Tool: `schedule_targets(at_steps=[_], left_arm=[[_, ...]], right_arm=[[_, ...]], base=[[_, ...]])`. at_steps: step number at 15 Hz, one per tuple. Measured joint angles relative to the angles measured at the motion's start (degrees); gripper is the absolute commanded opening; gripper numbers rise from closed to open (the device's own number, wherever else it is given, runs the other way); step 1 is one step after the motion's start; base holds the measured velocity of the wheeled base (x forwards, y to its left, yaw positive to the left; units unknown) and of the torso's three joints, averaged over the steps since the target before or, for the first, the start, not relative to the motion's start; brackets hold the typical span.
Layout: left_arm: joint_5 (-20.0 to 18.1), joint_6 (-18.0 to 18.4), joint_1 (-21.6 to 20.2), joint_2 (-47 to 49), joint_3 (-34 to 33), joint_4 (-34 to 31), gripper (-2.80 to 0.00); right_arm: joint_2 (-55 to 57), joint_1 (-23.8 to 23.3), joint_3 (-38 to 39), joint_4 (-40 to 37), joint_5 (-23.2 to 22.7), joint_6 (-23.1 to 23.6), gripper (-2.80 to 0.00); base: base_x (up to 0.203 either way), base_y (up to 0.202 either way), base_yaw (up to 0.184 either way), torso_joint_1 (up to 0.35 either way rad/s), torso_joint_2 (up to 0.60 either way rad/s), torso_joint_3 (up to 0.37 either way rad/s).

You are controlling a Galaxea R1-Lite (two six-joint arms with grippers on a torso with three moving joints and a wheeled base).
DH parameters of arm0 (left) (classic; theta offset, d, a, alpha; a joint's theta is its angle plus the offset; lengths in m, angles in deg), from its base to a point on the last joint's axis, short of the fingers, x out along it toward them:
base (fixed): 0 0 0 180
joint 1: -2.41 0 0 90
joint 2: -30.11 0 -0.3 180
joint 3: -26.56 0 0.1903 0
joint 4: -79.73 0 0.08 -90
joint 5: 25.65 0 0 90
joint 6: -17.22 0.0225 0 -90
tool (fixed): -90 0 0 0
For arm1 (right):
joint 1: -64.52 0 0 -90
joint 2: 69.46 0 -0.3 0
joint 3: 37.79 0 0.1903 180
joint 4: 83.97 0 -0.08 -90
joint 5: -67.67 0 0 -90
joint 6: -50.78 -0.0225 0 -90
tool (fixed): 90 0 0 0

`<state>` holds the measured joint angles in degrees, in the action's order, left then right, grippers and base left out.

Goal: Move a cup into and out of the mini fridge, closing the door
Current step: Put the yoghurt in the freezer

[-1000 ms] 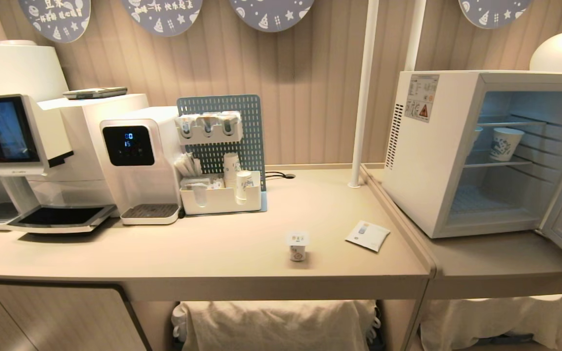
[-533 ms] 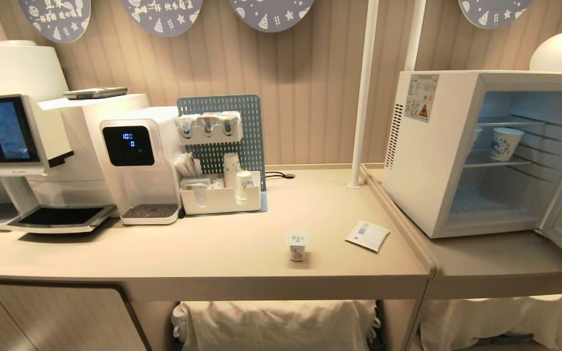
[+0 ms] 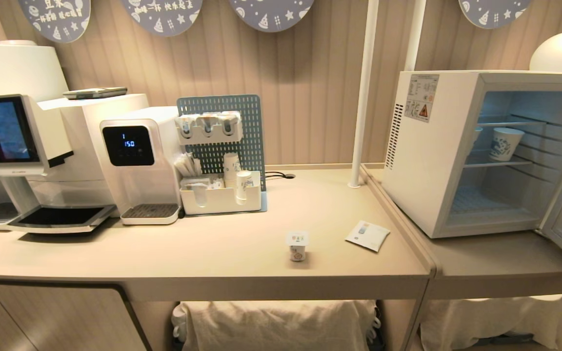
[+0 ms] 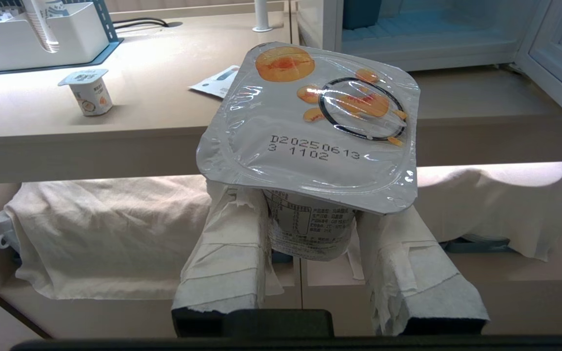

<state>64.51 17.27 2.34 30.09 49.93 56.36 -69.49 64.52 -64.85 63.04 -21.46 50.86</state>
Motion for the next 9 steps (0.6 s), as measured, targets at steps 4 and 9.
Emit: schedule_targets(at_steps=[4,9], left_arm=[[0.0,0.5,0.0,0.0,0.0,-0.1,-2.8],[0.0,0.6,-0.1,0.0,0.0,-0.2,-2.8]], right_arm=[[-0.1,0.1,0.0,0.0,0.0,0.0,-2.8],[-0.1,0.1,0.0,0.0,0.1,0.0,-2.8]], base=[[0.0,0.0,0.0,0.0,0.0,0.0],[0.001,-0.129,0.003,0.004,0.0,0.002]])
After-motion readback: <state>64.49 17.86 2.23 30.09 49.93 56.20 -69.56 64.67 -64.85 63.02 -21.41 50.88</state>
